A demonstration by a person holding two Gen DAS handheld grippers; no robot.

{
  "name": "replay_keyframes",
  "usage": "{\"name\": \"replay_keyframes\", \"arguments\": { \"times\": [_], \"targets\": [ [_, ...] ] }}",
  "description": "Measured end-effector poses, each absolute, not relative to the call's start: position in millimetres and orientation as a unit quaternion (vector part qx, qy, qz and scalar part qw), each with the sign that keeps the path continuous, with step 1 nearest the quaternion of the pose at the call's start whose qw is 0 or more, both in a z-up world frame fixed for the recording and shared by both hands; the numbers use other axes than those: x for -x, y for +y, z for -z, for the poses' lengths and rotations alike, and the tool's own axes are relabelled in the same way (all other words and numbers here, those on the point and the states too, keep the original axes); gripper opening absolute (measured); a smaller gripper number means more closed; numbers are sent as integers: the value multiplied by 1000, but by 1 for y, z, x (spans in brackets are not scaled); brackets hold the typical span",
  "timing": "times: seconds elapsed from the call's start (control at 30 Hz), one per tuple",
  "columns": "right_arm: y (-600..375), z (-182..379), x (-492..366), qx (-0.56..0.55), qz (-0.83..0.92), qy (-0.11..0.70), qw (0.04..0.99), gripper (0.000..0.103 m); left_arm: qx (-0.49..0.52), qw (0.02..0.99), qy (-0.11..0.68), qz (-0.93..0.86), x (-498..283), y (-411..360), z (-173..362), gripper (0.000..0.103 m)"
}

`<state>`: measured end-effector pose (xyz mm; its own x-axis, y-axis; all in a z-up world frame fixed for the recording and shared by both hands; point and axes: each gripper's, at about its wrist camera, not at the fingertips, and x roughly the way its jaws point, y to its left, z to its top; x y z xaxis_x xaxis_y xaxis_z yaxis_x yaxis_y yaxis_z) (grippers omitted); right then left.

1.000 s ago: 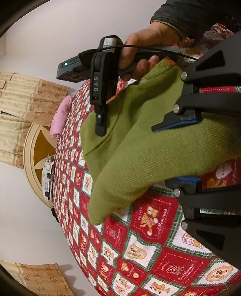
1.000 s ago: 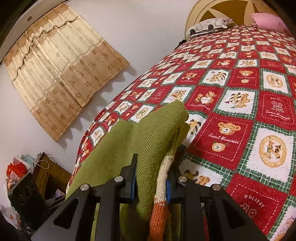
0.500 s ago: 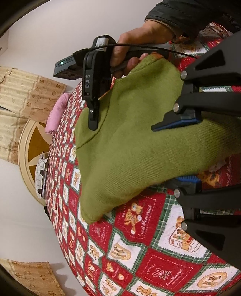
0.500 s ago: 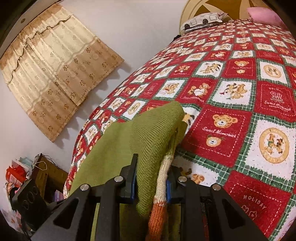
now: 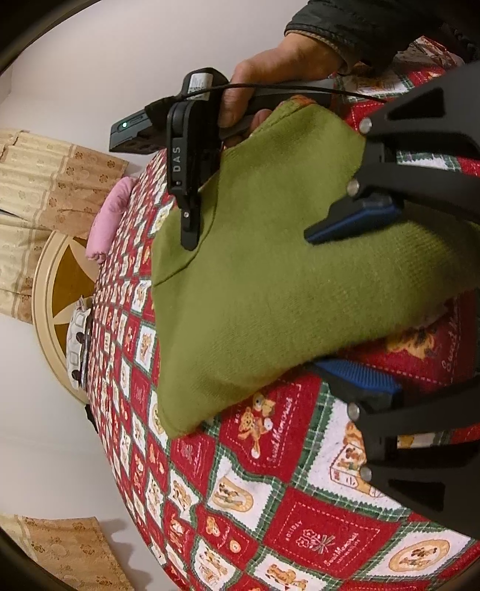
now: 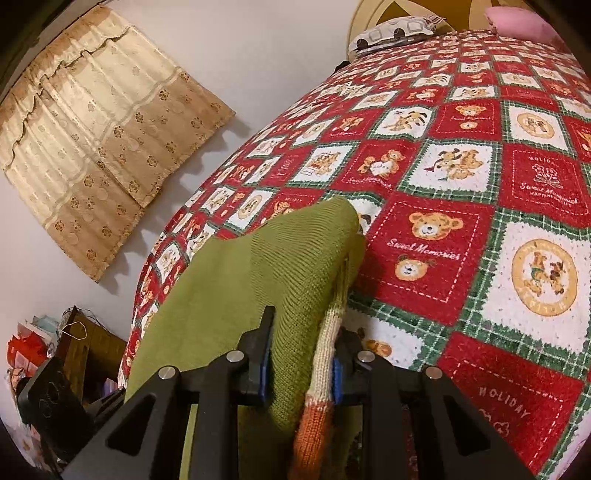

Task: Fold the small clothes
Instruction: 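Open both tools and lay the folded bundle flat on the quilt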

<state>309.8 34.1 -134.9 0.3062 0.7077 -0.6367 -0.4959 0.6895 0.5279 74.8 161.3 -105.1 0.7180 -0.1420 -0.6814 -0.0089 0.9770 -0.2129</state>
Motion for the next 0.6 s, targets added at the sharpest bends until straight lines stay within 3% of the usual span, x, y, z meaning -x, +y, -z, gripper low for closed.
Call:
{"name": "replay_keyframes", "arguments": {
  "times": [0.33,0.47,0.6],
  "targets": [
    [35,131,-307,-94,-362,450,811,29,78,935,346,14,-67,162,81,71],
    [31,101,-288,-72,-347,405,843,33,75,947,313,-10,-70,175,66,95],
    [33,69,-252,-51,-375,349,857,44,57,943,325,-43,-92,190,75,95]
  ]
}}
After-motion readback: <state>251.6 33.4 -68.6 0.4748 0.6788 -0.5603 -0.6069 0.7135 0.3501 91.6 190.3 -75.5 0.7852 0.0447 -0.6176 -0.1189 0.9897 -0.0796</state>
